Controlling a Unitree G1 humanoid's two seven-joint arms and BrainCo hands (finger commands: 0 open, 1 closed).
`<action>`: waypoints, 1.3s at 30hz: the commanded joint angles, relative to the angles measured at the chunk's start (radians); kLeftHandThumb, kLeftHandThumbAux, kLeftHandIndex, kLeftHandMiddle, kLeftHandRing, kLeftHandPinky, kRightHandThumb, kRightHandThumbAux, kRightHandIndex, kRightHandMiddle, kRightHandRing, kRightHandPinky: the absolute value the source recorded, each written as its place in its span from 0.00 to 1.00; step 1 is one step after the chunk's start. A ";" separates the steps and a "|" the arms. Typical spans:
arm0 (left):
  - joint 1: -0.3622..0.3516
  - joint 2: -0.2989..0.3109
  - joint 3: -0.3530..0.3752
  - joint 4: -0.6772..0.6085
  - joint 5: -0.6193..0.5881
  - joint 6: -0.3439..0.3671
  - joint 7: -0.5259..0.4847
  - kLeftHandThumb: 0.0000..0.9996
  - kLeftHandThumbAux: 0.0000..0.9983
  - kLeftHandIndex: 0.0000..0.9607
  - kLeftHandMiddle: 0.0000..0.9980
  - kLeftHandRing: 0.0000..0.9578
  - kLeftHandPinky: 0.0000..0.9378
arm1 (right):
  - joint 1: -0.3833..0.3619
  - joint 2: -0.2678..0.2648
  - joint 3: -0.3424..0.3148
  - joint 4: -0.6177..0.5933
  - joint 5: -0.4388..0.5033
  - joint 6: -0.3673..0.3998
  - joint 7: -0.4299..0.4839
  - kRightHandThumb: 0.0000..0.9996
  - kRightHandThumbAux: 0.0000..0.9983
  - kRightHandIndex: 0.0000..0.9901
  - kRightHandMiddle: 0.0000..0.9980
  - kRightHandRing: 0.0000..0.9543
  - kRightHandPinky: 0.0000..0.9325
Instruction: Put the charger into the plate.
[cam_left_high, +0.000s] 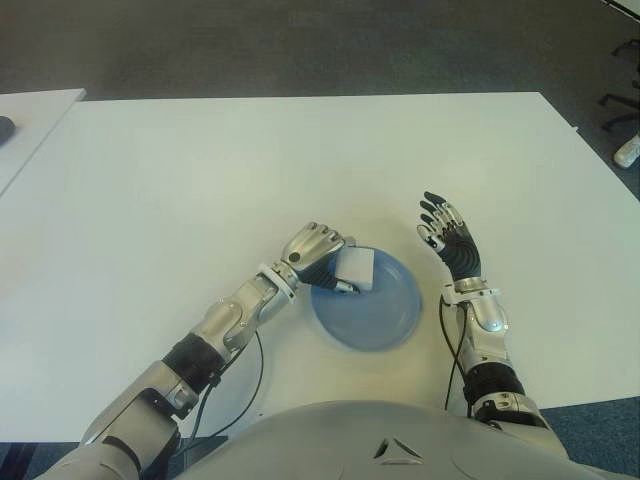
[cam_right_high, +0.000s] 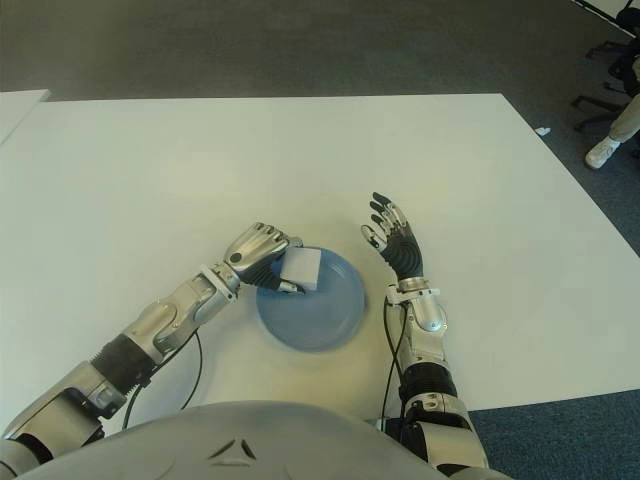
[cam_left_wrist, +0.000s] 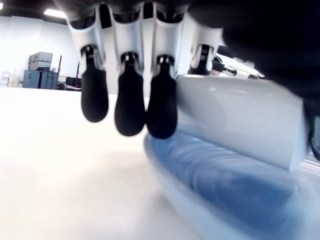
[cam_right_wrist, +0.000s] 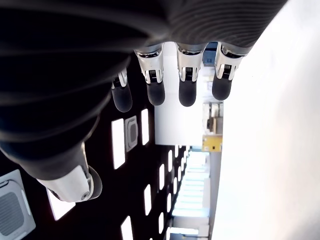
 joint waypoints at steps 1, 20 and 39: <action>0.015 0.014 0.013 -0.022 0.015 0.011 -0.009 0.34 0.46 0.43 0.61 0.59 0.61 | 0.099 0.092 0.017 0.116 0.016 0.005 -0.006 0.25 0.67 0.12 0.10 0.08 0.07; 0.039 0.040 0.051 -0.096 0.036 0.027 -0.019 0.36 0.47 0.41 0.60 0.59 0.58 | 0.088 0.099 0.017 0.133 0.005 0.000 -0.015 0.25 0.67 0.12 0.10 0.08 0.07; 0.055 0.049 0.084 -0.122 0.005 0.017 -0.071 0.35 0.39 0.32 0.44 0.45 0.42 | 0.084 0.110 0.021 0.141 -0.009 -0.005 -0.029 0.25 0.67 0.12 0.10 0.08 0.07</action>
